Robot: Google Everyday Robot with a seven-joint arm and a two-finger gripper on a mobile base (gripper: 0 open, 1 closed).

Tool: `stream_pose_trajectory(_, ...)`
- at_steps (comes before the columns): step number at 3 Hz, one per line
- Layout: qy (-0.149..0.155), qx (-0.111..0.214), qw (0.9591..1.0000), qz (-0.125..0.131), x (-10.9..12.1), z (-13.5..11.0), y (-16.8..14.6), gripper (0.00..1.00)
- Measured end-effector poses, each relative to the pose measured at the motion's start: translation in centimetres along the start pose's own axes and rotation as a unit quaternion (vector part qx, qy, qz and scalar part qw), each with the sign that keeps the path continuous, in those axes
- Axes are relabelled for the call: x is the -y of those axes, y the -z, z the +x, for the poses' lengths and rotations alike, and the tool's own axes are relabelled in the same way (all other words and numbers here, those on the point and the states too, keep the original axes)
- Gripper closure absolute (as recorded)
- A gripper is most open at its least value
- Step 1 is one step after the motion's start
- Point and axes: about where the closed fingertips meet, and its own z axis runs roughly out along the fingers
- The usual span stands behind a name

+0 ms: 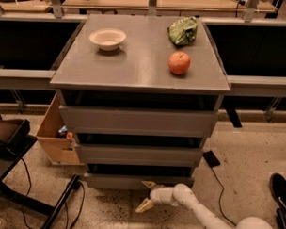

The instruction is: Close bottom drawer

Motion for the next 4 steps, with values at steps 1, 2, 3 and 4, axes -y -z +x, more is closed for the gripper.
stream_pose_trajectory(1, 0.000, 0.000, 1.0000, 0.000, 0.00, 0.00, 0.00, 0.00)
stream_pose_trajectory(2, 0.000, 0.000, 1.0000, 0.000, -0.01, 0.00, -0.01, 0.14)
stream_pose_trajectory(3, 0.000, 0.000, 1.0000, 0.000, -0.01, 0.00, -0.01, 0.37)
stream_pose_trajectory(4, 0.000, 0.000, 1.0000, 0.000, -0.05, -0.02, 0.01, 0.34)
